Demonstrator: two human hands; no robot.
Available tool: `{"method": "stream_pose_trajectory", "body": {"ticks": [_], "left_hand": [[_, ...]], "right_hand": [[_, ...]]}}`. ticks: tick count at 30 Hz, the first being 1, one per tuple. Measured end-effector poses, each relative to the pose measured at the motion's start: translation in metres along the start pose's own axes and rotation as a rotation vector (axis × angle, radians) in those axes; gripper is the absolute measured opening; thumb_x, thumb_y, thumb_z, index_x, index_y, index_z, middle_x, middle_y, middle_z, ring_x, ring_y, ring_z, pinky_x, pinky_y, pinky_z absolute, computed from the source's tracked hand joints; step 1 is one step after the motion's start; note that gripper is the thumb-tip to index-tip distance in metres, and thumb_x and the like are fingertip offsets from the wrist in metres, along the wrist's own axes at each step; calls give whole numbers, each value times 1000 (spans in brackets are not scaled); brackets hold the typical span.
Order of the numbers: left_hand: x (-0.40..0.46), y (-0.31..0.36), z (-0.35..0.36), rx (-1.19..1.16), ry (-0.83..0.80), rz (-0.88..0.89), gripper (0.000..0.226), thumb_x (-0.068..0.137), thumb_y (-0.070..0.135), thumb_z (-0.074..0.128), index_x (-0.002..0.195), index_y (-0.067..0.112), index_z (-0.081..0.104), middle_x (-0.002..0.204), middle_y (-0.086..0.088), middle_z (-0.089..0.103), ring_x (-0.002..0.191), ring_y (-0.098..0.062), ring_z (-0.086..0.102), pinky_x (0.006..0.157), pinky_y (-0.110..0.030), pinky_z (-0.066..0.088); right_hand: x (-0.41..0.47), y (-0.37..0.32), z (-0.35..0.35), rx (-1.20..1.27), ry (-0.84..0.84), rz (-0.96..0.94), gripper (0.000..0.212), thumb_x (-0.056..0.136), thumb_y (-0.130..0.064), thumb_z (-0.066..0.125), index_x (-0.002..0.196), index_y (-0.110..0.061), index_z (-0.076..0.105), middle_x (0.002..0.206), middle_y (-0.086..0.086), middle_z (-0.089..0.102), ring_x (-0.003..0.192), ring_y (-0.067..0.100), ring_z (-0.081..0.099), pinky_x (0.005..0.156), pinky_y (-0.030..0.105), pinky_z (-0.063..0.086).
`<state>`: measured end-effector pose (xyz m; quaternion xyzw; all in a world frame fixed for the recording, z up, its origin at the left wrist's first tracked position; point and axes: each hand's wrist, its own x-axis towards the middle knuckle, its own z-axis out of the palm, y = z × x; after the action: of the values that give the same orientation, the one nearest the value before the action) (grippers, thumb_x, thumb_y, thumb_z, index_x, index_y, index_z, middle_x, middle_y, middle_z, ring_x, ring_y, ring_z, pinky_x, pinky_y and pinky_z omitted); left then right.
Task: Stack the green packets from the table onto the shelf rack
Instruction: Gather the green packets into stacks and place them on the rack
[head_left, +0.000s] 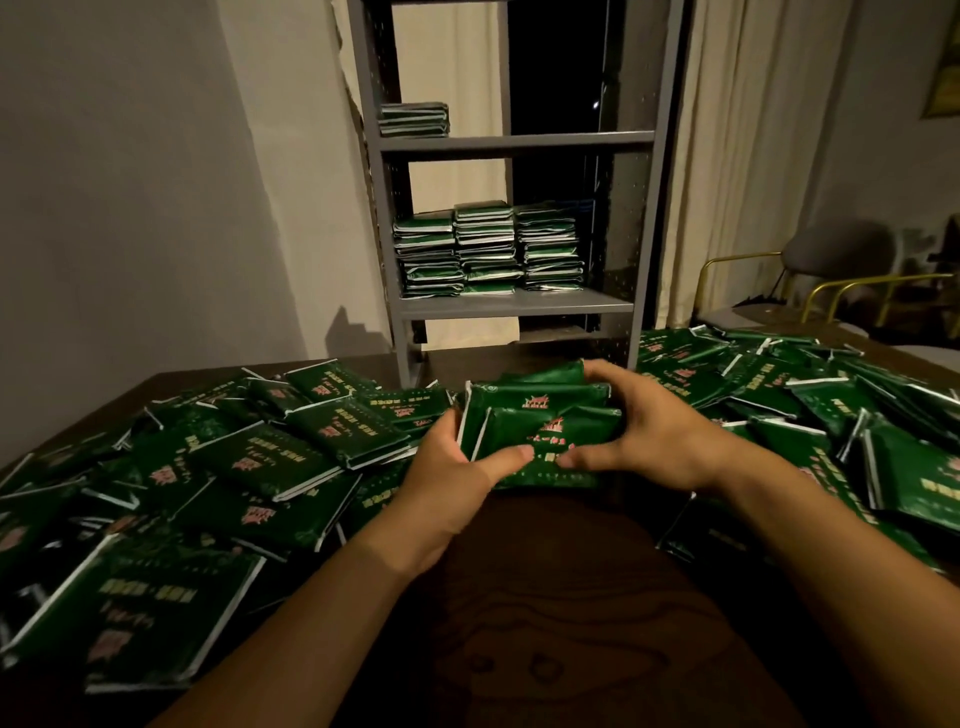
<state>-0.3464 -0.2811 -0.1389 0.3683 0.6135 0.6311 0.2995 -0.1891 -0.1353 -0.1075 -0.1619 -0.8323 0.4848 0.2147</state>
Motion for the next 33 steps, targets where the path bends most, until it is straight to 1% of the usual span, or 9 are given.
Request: {"method": "stream_pose_trajectory", "body": {"ticks": [3, 7, 11, 14, 17, 22, 26, 29, 33], "left_hand": [[-2, 1, 0, 21, 53, 78, 74, 77, -3, 79, 130, 38, 49, 123, -3, 65, 98, -10, 71, 83, -34, 61], [-6, 5, 3, 69, 7, 112, 80, 65, 7, 71, 122, 59, 49, 145, -10, 46, 122, -31, 60, 88, -59, 57], [-8, -1, 5, 171, -65, 111, 64, 83, -15, 57, 116, 40, 55, 107, -3, 61, 80, -26, 63, 71, -46, 56], [-10, -5, 7, 252, -113, 123, 53, 87, -14, 57, 111, 33, 51, 96, -12, 64, 71, -24, 63, 61, -41, 51], [-7, -1, 4, 282, -73, 110, 49, 88, -10, 60, 107, 35, 55, 95, -13, 66, 72, -44, 61, 61, -53, 51], [-7, 18, -2, 276, 19, 146, 50, 84, -10, 66, 108, 33, 61, 101, 0, 68, 81, -16, 71, 71, -40, 63], [-8, 34, -1, 440, 54, 243, 48, 83, -6, 70, 112, 31, 61, 90, -19, 70, 68, -36, 66, 55, -47, 55], [-4, 50, -7, 367, 86, 191, 45, 82, -10, 70, 107, 27, 62, 95, -9, 72, 80, -26, 72, 71, -48, 61], [10, 71, -22, 110, 88, 38, 55, 82, -13, 69, 121, 22, 54, 109, -11, 72, 90, -22, 73, 74, -34, 62]], "right_hand": [[1, 2, 2, -55, 19, -5, 71, 66, 2, 87, 125, -23, 58, 117, 1, 68, 108, 12, 68, 89, 31, 59], [1, 4, -1, -18, -12, 32, 93, 65, 6, 86, 142, -27, 44, 123, 6, 61, 106, 17, 69, 85, 30, 60], [0, 4, 5, -62, -160, 48, 62, 79, 10, 73, 127, -22, 51, 118, 7, 63, 104, 18, 69, 87, 36, 59], [1, 7, 9, -100, -215, 71, 43, 85, 7, 67, 117, -19, 54, 114, 11, 64, 107, 27, 66, 92, 46, 57], [1, 5, 5, -42, -153, 40, 43, 85, 11, 67, 118, -15, 56, 115, 9, 65, 105, 20, 68, 89, 39, 59], [3, -1, -4, 65, 39, -47, 44, 79, 11, 73, 113, -12, 57, 108, 5, 70, 105, 15, 69, 85, 32, 59], [7, -11, -3, -8, 83, -47, 39, 78, 11, 74, 104, -14, 59, 94, -3, 70, 94, 12, 70, 80, 28, 56], [10, -23, -7, 40, 80, -5, 40, 83, 7, 72, 111, -19, 59, 102, -6, 71, 105, 13, 69, 85, 28, 57], [15, -40, -10, 192, 62, 108, 28, 90, -3, 68, 100, -29, 60, 94, -8, 69, 89, 6, 69, 73, 16, 55]]}}
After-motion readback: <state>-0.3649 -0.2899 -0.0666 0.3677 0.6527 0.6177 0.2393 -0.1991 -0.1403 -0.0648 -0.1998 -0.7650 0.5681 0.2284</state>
